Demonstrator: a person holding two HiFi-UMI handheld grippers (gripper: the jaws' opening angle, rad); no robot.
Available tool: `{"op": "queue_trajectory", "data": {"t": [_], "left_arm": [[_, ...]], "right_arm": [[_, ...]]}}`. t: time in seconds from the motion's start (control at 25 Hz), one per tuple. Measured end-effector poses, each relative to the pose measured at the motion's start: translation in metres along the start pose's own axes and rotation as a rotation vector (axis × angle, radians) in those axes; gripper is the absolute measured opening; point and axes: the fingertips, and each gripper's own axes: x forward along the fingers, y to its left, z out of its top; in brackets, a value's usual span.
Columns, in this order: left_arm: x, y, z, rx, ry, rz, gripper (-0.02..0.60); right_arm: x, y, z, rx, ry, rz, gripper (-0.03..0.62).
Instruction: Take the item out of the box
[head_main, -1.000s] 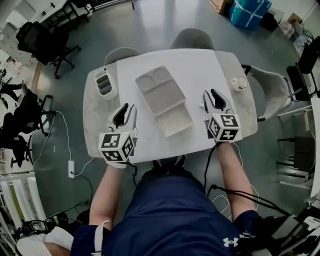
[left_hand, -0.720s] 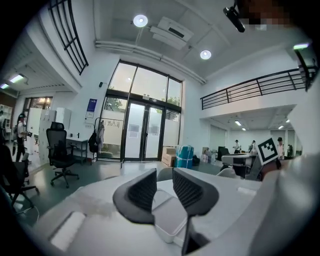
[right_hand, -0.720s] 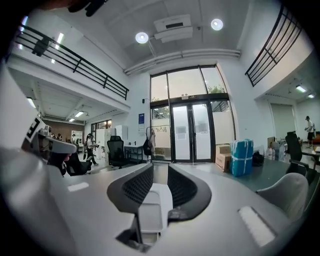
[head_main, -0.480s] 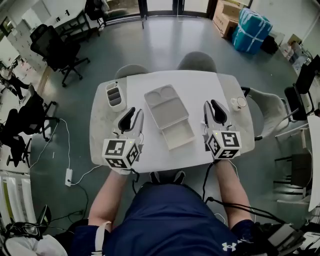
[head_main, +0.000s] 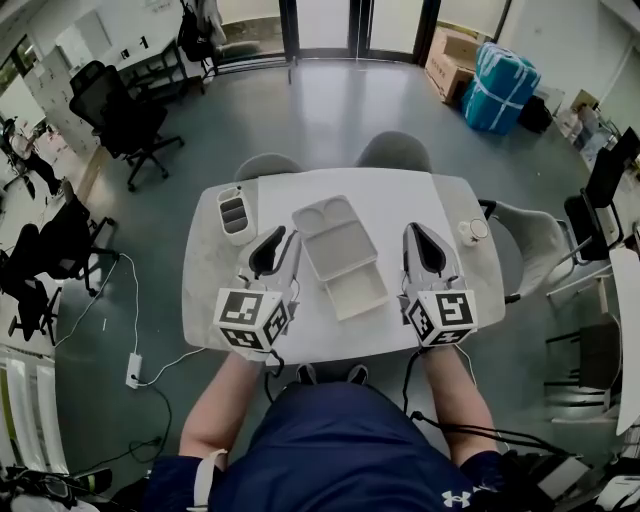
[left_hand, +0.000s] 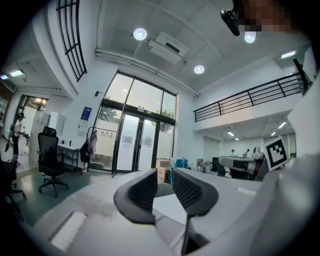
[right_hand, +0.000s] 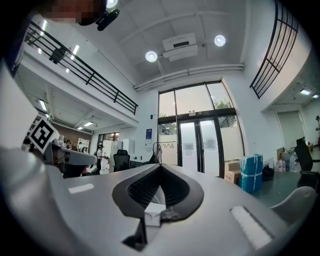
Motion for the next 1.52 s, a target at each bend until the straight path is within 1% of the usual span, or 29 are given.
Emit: {"op": "queue_trajectory", "data": {"t": [0.12, 0.24, 0.28, 0.4, 0.44, 0.6, 0.8, 1.0, 1.32, 1.52], "left_arm": [[-0.003, 0.002, 0.002, 0.002, -0.009, -0.001, 0.098], [-0.007, -0.001, 0.005, 0.032, -0.015, -0.007, 0.092], [-0.007, -0.001, 0.007, 0.039, -0.020, -0.009, 0.078], [-0.009, 0.003, 0.013, 0.038, -0.040, -0.006, 0.009], [-0.010, 0.006, 0.013, 0.031, -0.045, -0.003, 0.003], [-0.010, 0.015, 0.012, 0.009, -0.054, 0.015, 0.002], [-0.005, 0.017, 0.013, -0.004, -0.067, -0.010, 0.002], [-0.001, 0.018, 0.010, -0.023, -0.075, -0.026, 0.003], [0.007, 0.030, 0.003, -0.046, -0.069, -0.038, 0.002], [0.012, 0.040, 0.000, -0.056, -0.067, -0.039, 0.003]], "right_arm": [[-0.001, 0.010, 0.003, 0.013, -0.003, 0.024, 0.003], [-0.003, 0.016, 0.005, 0.022, -0.001, 0.045, 0.003], [-0.003, 0.016, 0.007, 0.019, -0.001, 0.048, 0.003], [-0.001, 0.018, 0.010, 0.003, -0.005, 0.055, 0.003], [0.000, 0.020, 0.010, -0.006, -0.007, 0.057, 0.003], [0.001, 0.025, 0.009, -0.026, -0.005, 0.058, 0.002], [0.003, 0.027, 0.012, -0.034, -0.012, 0.069, 0.002], [0.003, 0.025, 0.014, -0.035, -0.008, 0.059, 0.002], [0.009, 0.026, 0.007, -0.043, 0.018, 0.039, 0.002], [0.018, 0.029, 0.006, -0.048, 0.022, 0.042, 0.002]]}}
